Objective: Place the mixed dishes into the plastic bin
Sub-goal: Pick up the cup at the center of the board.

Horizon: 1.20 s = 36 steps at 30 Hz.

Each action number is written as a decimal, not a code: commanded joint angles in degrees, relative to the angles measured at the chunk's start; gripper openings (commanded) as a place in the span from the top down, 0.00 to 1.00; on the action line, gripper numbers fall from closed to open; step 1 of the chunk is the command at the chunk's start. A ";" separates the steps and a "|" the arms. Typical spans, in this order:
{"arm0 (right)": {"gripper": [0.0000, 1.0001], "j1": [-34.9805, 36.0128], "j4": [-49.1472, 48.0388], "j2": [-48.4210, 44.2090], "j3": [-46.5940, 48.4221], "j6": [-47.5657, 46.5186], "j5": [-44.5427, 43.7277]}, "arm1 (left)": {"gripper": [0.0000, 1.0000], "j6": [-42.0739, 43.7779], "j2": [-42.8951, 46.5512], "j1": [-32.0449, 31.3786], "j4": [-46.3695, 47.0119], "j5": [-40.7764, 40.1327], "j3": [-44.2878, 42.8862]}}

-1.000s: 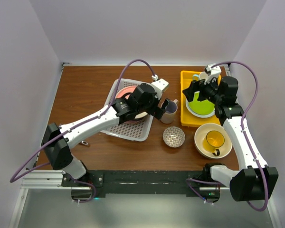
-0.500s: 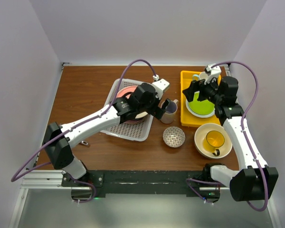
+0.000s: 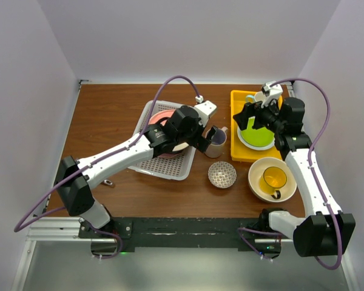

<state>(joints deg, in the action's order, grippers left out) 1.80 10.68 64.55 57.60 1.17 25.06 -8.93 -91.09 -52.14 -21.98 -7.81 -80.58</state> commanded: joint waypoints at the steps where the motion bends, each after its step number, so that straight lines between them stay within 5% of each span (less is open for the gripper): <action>1: 0.02 -0.40 -1.27 -0.22 0.23 0.41 0.78 | 0.00 1.37 0.03 0.28 1.41 0.69 -2.66; 36: 0.02 -0.92 -1.27 -0.13 0.14 0.50 1.31 | 0.00 2.16 -0.58 0.29 1.59 3.33 -3.27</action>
<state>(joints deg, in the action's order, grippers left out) 1.34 10.68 64.55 57.60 1.17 25.21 -7.84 -91.39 -52.12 -21.96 -5.15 -81.25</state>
